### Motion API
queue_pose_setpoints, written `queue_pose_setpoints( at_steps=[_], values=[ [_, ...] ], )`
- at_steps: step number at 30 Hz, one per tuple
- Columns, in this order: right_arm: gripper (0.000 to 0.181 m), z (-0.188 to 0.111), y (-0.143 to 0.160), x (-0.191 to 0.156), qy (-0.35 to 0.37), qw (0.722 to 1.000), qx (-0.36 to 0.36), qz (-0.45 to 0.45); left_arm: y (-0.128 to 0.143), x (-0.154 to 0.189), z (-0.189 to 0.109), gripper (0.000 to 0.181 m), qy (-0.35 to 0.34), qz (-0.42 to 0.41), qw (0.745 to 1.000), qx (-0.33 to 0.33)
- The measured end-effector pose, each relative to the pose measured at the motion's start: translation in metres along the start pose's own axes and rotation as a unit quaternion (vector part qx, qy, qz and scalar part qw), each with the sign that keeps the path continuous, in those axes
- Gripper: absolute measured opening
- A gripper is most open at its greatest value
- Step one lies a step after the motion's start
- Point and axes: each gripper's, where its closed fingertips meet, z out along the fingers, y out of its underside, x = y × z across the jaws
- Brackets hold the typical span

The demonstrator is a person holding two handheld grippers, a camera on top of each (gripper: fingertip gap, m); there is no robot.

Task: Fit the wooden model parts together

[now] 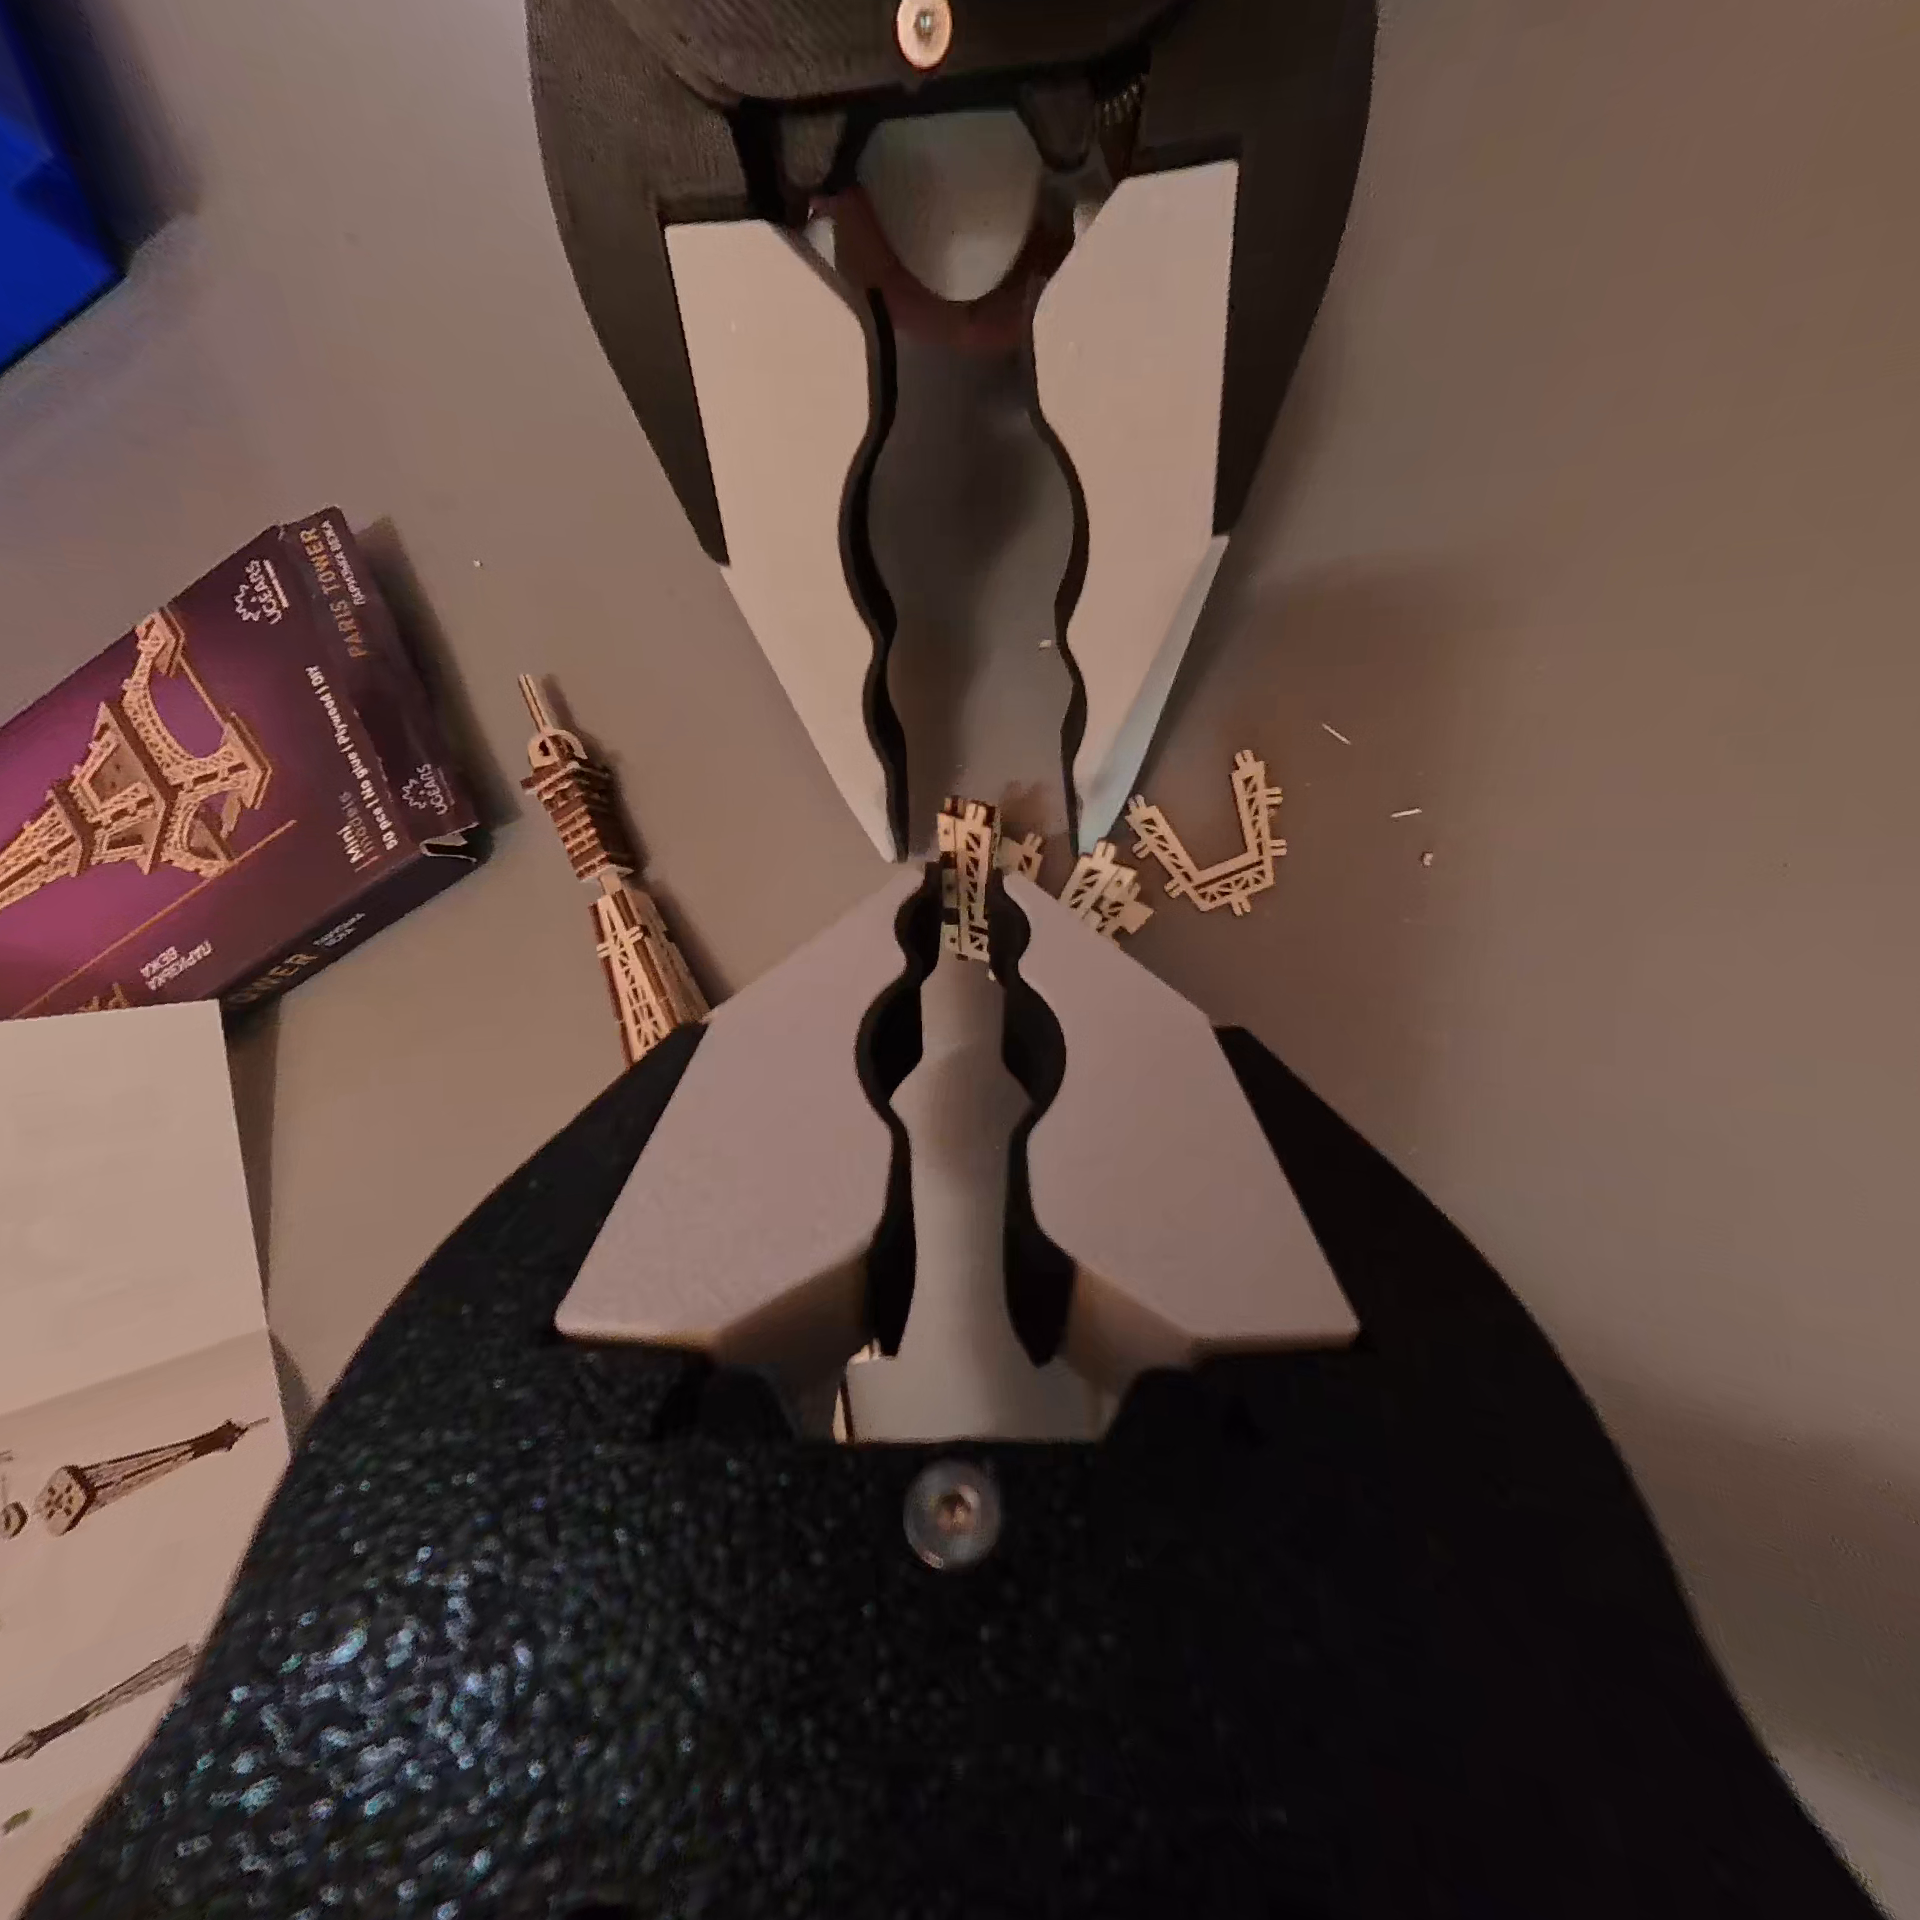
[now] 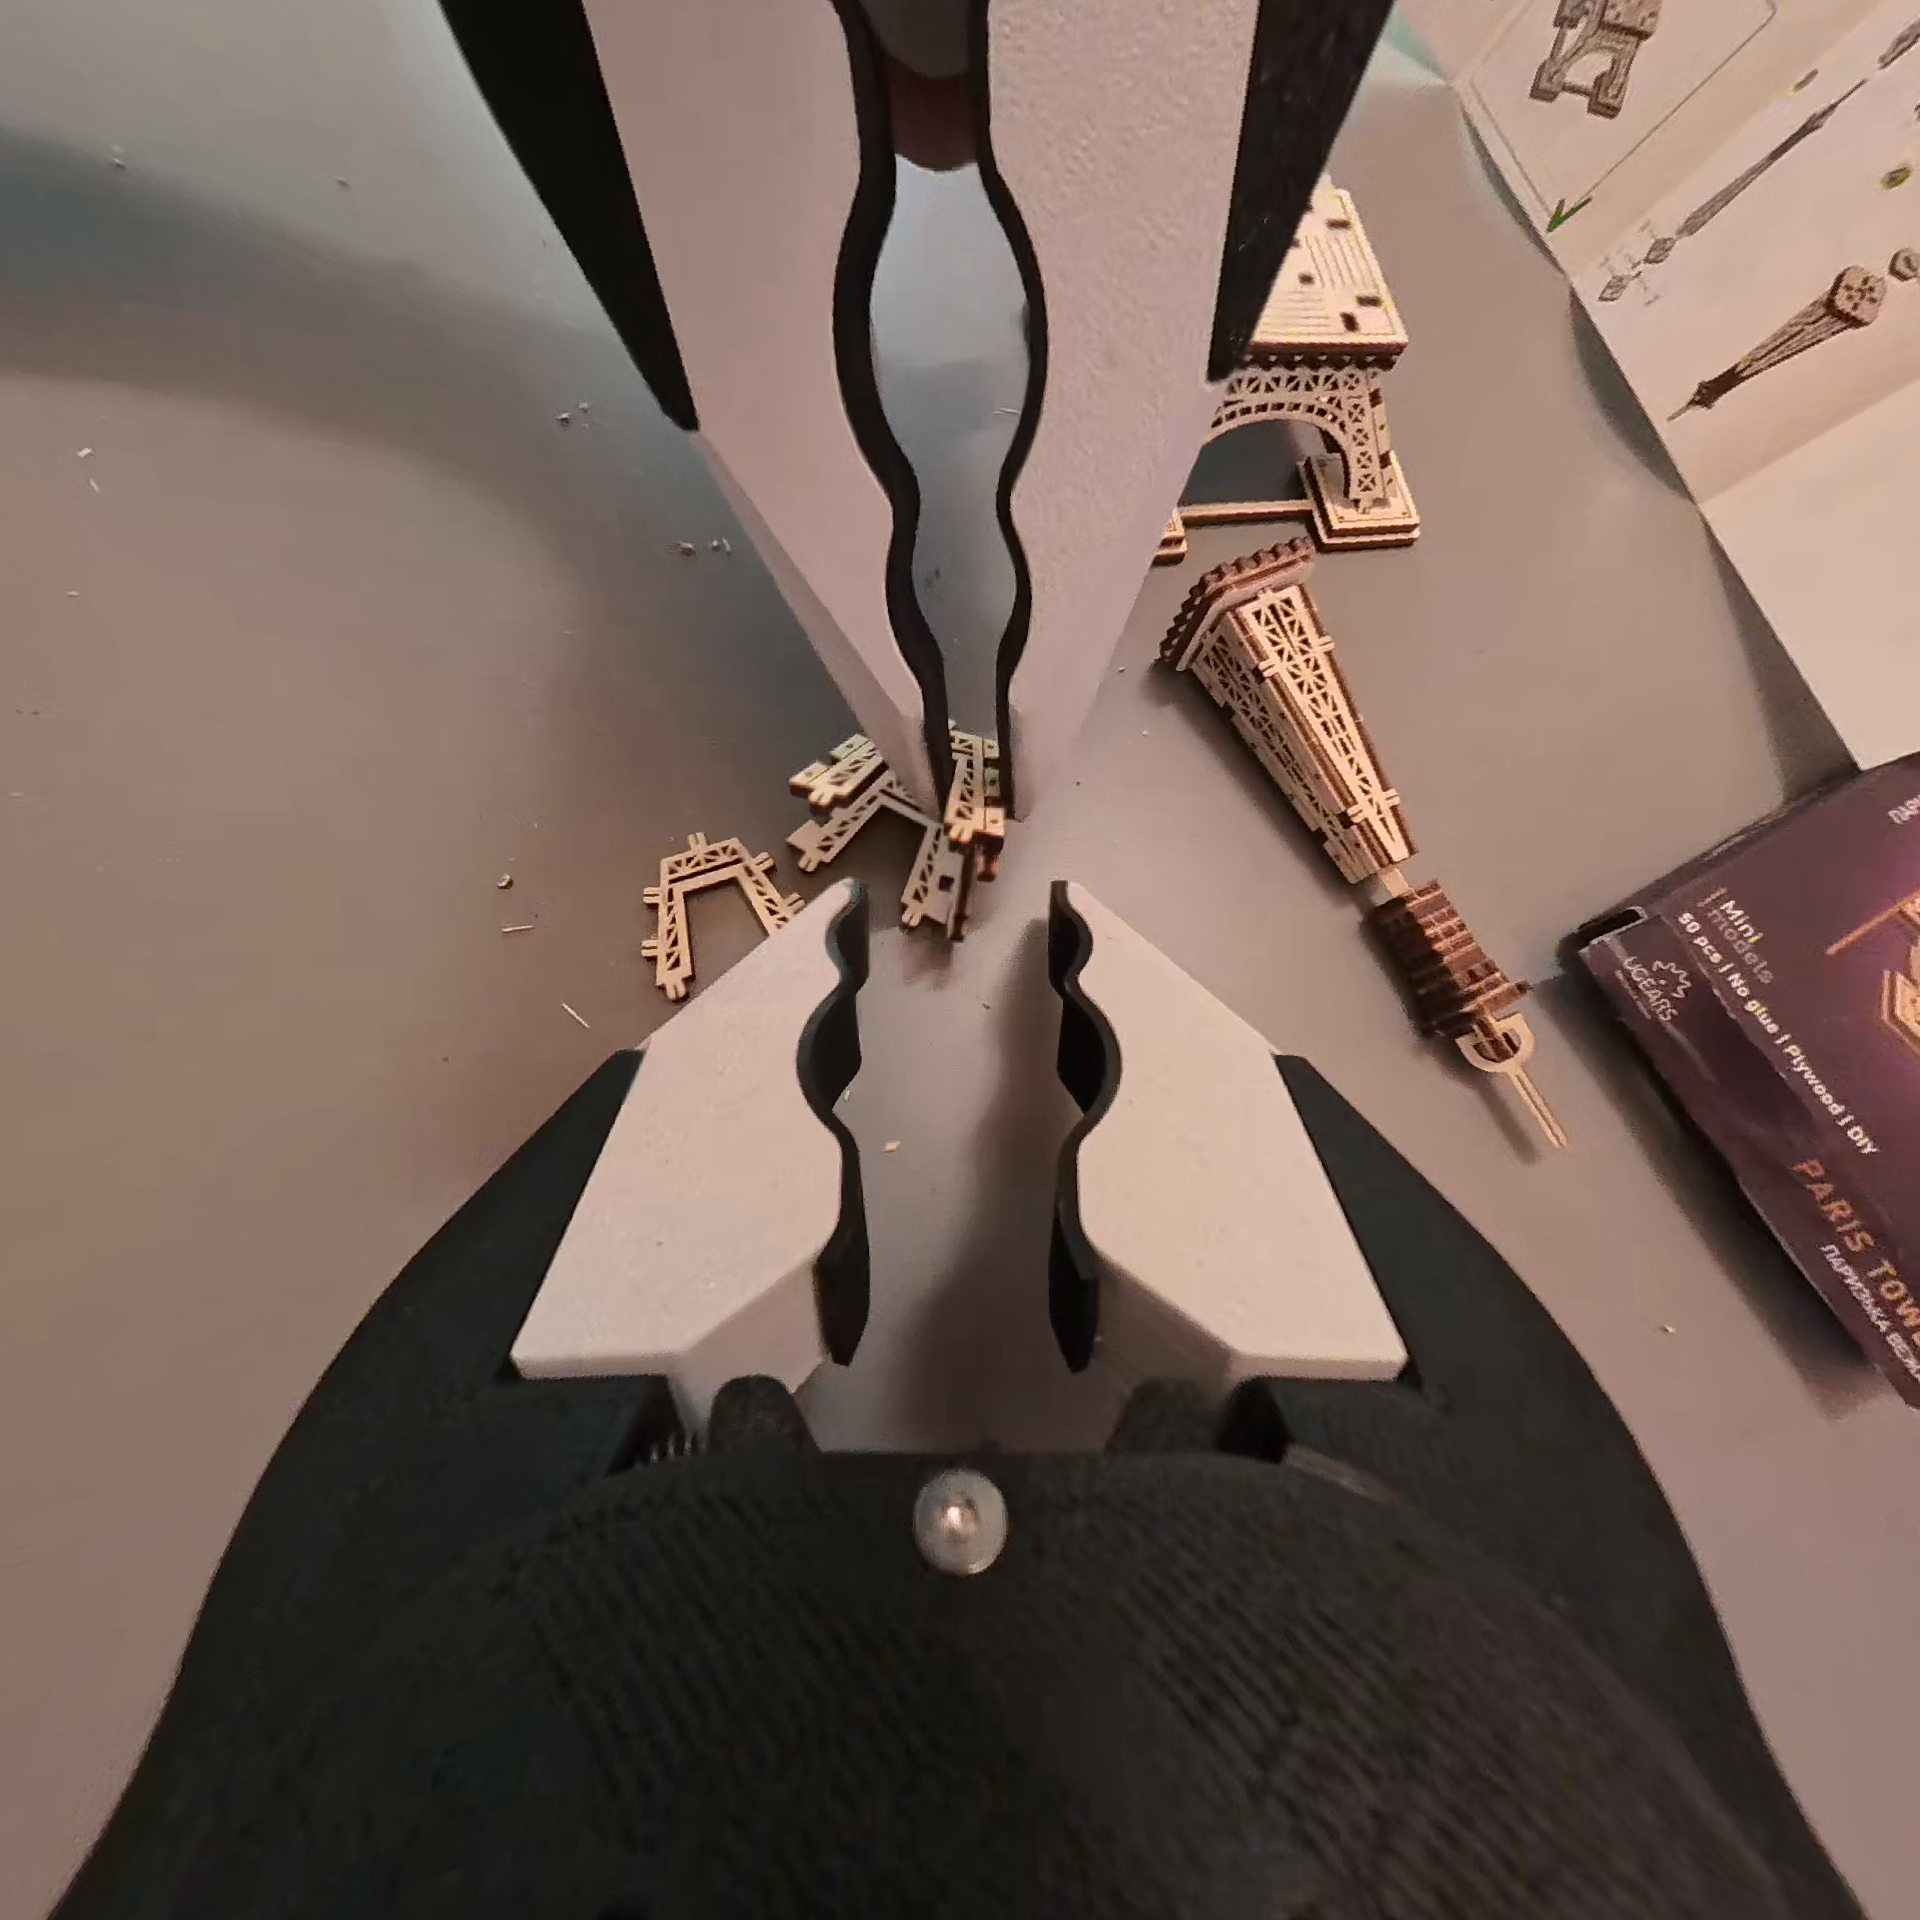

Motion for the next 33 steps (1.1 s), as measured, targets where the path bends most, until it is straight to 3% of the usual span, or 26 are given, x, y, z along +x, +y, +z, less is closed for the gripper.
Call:
queue_pose_setpoints(
  at_steps=[22,33],
  values=[
    [0.017,0.005,-0.002,0.004,0.069,0.994,0.003,-0.081,0.003,-0.002,-0.001,0.006,-0.04,0.013,0.999,0.03],
    [0.023,0.001,0.0,0.009,0.084,0.994,0.003,-0.069,0.005,-0.004,0.0,0.006,-0.04,0.021,0.998,0.031]
  ],
)
